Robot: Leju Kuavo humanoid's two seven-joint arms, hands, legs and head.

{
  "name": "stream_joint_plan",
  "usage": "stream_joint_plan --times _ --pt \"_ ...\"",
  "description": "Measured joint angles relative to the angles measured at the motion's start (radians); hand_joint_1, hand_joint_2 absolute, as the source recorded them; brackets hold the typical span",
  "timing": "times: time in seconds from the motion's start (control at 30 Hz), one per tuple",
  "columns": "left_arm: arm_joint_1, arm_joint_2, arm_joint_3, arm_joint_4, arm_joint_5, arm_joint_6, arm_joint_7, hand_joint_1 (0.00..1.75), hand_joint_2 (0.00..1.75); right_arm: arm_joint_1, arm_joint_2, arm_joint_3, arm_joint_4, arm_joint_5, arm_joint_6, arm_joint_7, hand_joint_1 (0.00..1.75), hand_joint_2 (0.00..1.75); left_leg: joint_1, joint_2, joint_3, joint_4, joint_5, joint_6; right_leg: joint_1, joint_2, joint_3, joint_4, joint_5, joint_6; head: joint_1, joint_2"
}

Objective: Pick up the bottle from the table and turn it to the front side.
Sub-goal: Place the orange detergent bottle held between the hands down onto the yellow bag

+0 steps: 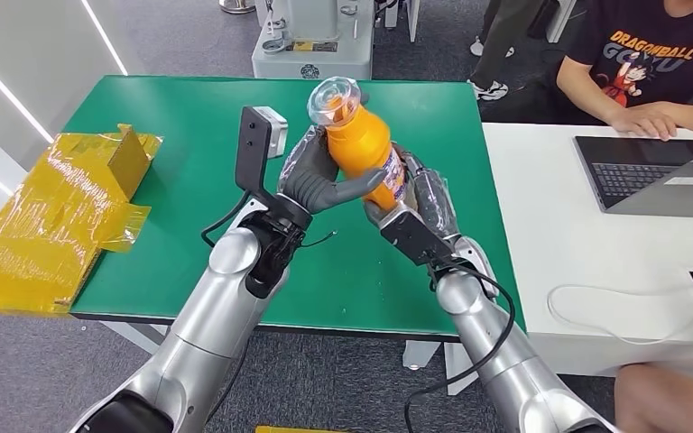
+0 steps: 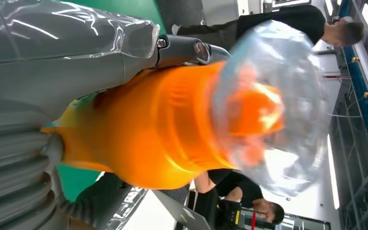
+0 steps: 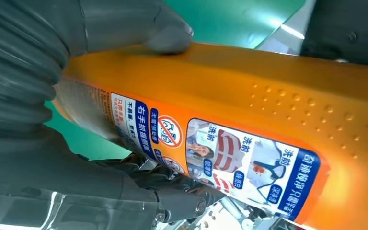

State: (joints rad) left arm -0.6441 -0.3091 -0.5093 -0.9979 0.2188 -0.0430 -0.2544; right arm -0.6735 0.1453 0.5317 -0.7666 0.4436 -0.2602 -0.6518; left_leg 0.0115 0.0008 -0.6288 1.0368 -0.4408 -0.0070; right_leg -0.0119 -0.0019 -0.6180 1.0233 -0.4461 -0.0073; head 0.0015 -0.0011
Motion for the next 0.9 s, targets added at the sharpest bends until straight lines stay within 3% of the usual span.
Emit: stream_joint_plan --times 0.17,0.3,0.37,0.47,0.9 --pt "0.0 -0.001 0.0 0.006 0.009 0.006 0.0 0.06 1.75 -0.019 0.017 -0.004 0.018 -0.007 0.009 0.0 1.75 1.75 0.0 0.0 0.0 0.0 0.0 0.0 0.0 0.0 0.0 0.0 0.0 0.0 0.0 0.0" --pt "0.0 -0.001 0.0 0.013 0.014 0.015 -0.004 1.45 1.75 -0.02 0.03 -0.005 0.034 -0.014 0.007 -0.003 1.75 1.75 0.0 0.0 0.0 0.0 0.0 0.0 0.0 0.0 0.0 0.0 0.0 0.0 0.0 0.0" --pt "0.0 -0.001 0.0 0.017 0.019 0.022 -0.009 1.62 1.75 -0.02 0.036 -0.005 0.043 -0.019 0.002 -0.006 1.75 1.75 0.0 0.0 0.0 0.0 0.0 0.0 0.0 0.0 0.0 0.0 0.0 0.0 0.0 0.0" --pt "0.0 -0.001 0.0 0.022 0.025 0.033 -0.015 1.75 1.75 -0.021 0.044 -0.006 0.056 -0.026 -0.008 -0.011 1.75 1.75 0.0 0.0 0.0 0.0 0.0 0.0 0.0 0.0 0.0 0.0 0.0 0.0 0.0 0.0" --pt "0.0 -0.008 0.001 0.063 0.028 0.061 -0.034 1.75 1.75 -0.02 0.053 -0.009 0.109 -0.042 -0.023 -0.022 1.75 1.75 0.0 0.0 0.0 0.0 0.0 0.0 0.0 0.0 0.0 0.0 0.0 0.0 0.0 0.0"
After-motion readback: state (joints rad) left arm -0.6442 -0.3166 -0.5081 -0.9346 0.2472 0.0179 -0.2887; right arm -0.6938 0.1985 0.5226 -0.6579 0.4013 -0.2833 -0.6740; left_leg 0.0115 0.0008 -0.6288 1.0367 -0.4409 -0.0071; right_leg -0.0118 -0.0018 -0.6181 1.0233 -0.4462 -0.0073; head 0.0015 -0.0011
